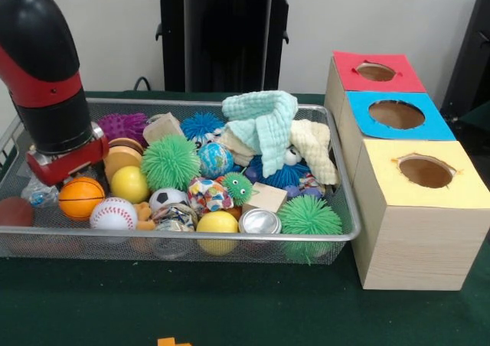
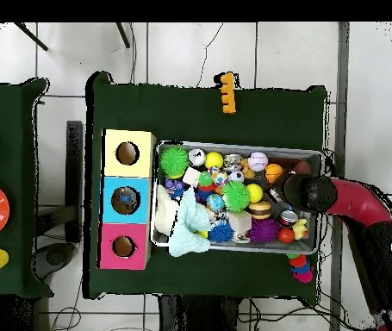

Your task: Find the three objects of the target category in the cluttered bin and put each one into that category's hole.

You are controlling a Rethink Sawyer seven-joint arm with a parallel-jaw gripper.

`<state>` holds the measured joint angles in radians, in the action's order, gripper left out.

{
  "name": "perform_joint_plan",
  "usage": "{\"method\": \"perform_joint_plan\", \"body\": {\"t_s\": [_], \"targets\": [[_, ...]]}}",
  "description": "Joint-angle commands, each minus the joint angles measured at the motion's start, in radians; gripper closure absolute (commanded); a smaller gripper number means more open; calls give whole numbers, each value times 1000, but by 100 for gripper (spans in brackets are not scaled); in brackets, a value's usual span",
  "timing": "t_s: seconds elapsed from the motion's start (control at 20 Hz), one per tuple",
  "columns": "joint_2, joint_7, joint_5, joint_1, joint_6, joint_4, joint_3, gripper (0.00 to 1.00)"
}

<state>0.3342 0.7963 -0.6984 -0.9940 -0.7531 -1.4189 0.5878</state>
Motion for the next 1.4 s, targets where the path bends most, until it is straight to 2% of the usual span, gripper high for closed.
{"method": "perform_joint_plan", "body": {"t_s": [0.05,0.35,0.55,0.95,1.4], "targets": [[117,-212,-1,-25,-108,-122,43,0],[165,-157,2,-24,-101,-164,31,0],[162,-135,-1,-28,-83,-169,24,0],[162,-82,-42,-59,28,-205,0,0],[142,-68,-26,-66,-6,-180,-5,0]]}}
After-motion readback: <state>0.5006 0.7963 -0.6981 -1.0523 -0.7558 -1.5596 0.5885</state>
